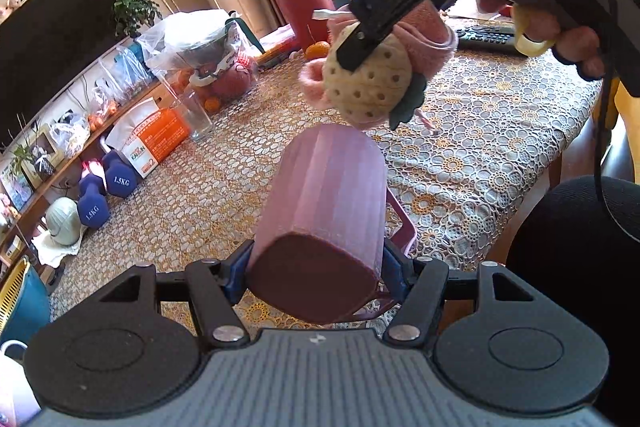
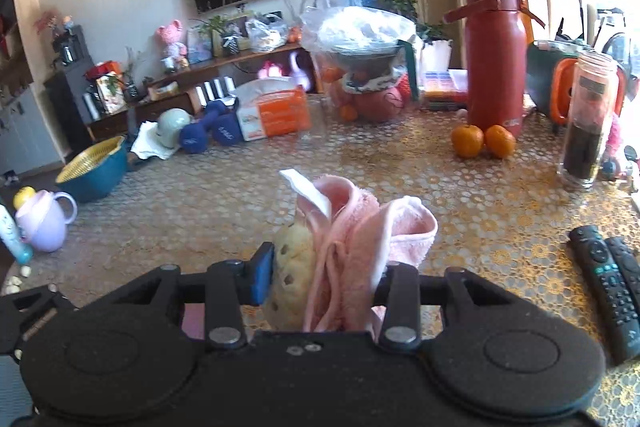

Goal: Organize objects

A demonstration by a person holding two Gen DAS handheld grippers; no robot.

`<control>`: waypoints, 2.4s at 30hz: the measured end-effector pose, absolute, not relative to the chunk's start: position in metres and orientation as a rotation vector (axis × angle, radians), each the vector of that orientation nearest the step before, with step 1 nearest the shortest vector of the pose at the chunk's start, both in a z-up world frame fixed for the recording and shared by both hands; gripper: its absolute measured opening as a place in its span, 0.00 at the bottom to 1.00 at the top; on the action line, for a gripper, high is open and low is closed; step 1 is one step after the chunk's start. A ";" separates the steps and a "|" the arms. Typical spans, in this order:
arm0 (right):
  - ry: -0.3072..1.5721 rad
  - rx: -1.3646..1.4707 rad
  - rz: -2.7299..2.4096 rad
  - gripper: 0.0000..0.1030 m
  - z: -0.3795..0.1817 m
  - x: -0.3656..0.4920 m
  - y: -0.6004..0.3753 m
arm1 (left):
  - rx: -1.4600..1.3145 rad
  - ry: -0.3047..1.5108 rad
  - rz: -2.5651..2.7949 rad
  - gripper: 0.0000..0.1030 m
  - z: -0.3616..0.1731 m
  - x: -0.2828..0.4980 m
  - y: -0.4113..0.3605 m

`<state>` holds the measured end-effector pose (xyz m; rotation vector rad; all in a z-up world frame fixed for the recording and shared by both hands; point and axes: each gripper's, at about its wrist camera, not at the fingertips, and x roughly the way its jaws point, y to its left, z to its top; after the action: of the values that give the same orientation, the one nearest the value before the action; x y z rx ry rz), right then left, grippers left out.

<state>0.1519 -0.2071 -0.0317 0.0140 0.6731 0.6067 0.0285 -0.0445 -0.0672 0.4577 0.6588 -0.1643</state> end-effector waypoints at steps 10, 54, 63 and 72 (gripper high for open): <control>0.594 0.126 0.891 0.38 -0.008 0.092 -0.210 | 0.199 0.759 -0.145 0.62 -0.057 0.047 -0.011; 0.637 0.023 0.936 0.39 -0.021 0.087 -0.174 | 0.075 0.815 -0.133 0.62 -0.059 0.045 0.000; 0.640 -0.021 0.837 0.39 -0.030 0.114 -0.172 | 0.078 0.811 -0.130 0.62 -0.059 0.046 0.000; 0.676 0.003 0.756 0.39 -0.044 0.141 -0.178 | 0.077 0.806 -0.132 0.62 -0.058 0.049 0.003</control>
<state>0.1411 -0.1784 -0.0437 0.0034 0.6763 0.7562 0.0488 0.0027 -0.0579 0.0770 0.8056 -0.1318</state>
